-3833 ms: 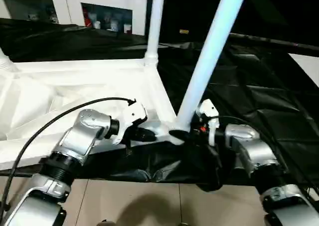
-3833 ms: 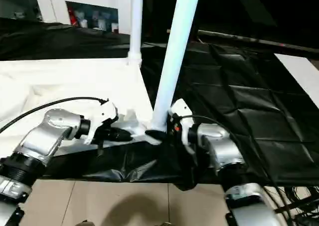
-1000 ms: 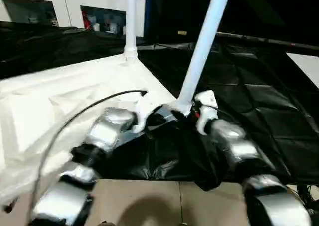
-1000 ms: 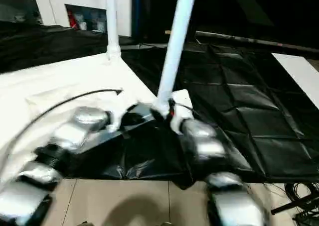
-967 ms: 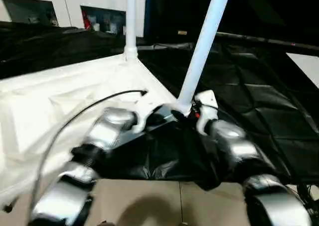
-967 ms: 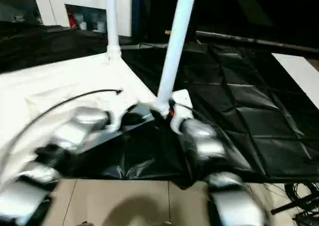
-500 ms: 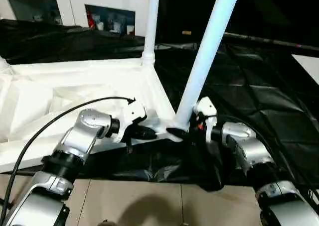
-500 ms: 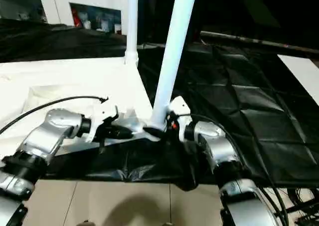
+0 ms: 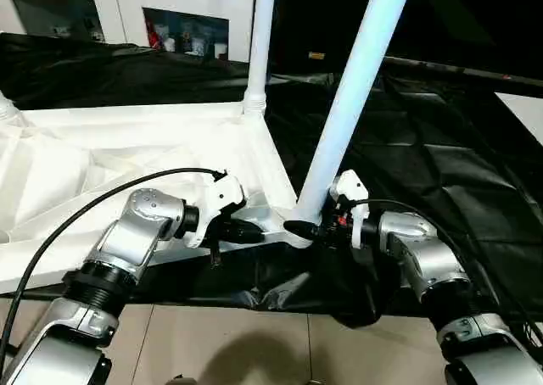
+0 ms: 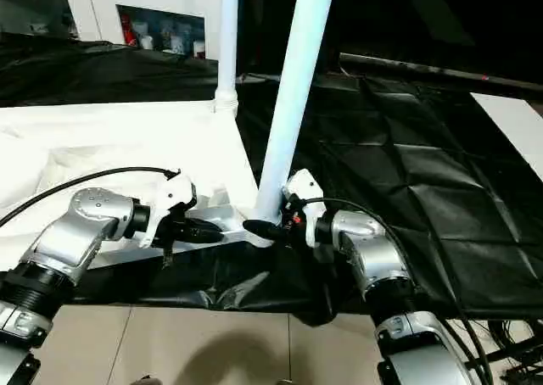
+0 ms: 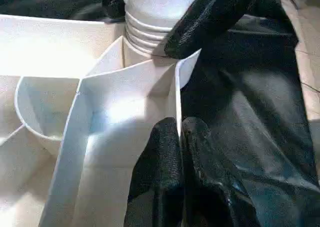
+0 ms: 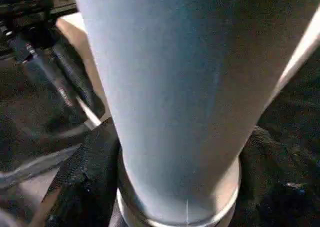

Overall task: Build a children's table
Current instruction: Rotate leg to tighten

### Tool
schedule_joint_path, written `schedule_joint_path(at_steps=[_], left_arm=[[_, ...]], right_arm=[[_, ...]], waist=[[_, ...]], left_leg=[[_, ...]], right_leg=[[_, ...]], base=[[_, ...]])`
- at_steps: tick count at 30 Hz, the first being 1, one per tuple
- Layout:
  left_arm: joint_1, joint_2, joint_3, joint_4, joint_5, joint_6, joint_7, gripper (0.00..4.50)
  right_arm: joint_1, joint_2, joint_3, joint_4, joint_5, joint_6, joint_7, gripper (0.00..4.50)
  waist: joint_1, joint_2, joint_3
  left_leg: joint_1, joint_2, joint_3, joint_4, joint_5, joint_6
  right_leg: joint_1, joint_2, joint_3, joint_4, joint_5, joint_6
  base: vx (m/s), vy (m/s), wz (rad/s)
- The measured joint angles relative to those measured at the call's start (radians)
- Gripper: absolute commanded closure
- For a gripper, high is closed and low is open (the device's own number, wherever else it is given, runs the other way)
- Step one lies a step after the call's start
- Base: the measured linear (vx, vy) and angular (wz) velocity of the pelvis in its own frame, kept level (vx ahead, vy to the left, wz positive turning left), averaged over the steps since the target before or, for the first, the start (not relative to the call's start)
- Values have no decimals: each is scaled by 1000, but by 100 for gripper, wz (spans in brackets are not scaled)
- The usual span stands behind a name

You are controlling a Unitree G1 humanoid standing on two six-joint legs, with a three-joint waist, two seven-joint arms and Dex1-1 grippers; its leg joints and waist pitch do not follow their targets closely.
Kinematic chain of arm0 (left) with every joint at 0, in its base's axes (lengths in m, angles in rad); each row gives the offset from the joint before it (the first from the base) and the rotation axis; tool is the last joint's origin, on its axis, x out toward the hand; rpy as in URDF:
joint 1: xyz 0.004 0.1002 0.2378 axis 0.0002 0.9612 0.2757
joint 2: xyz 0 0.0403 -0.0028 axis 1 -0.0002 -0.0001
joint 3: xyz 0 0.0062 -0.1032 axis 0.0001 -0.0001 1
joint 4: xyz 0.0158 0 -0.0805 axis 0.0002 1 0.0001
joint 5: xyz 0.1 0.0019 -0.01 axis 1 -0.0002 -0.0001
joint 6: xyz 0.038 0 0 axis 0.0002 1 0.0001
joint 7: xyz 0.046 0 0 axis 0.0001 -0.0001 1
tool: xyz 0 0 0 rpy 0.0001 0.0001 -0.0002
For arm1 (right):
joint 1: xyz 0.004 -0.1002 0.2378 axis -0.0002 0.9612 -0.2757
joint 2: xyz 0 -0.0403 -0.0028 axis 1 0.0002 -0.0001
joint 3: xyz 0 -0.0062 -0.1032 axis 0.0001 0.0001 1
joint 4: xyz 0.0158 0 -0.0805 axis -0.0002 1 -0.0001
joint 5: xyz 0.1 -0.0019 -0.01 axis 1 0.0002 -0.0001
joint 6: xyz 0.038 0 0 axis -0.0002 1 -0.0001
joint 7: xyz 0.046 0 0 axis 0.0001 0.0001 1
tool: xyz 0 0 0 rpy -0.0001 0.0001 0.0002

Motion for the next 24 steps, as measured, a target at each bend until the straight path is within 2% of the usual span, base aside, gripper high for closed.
schedule_joint_path(at_steps=[6, 11, 16, 18, 21, 24], left_arm=[[-95, -173, 7, 143, 60, 40, 278, 450], [-140, -258, 8, 216, 79, 51, 406, 450], [-148, -272, 9, 233, 93, 38, 417, 450], [-148, -271, 7, 231, 94, 37, 416, 450], [-147, -254, 9, 230, 93, 32, 415, 450], [-147, -228, 17, 229, 92, 21, 404, 450]], right_arm=[[-86, 113, -99, 138, -25, 9, -421, 181], [-137, 163, -140, 214, -29, -16, -637, 181], [-142, 168, -149, 253, -35, -75, -649, 181], [-142, 168, -159, 254, -32, -76, -632, 125], [-136, 165, -164, 246, -26, -82, -568, 101], [-117, 135, -137, 219, -25, -86, -470, 74]], waist=[[2, 0, 0], [7, 2, -1], [7, 2, -1], [7, 2, -1], [3, 1, -2], [-7, 1, -1]], left_leg=[[1, -1, 0, 0, 0, -1], [-1, -1, 0, 0, 0, -1], [-2, -1, 0, 0, 1, 0], [-2, -1, 0, 0, 1, 0], [-2, -1, 0, 0, 1, 0], [-2, 0, 0, 0, 1, 0]], right_leg=[[2, -1, 1, -1, 1, 6], [3, -1, 1, -1, 1, 7], [4, -2, 1, -1, 1, 7], [4, -2, 1, -1, 1, 7], [4, -2, 1, -1, 1, 7], [3, -1, 0, -1, 0, 9]], base=[[0, 0, 0], [0, 0, 0], [0, 0, 0], [0, 0, 0], [0, 0, 0], [0, 0, 0]])
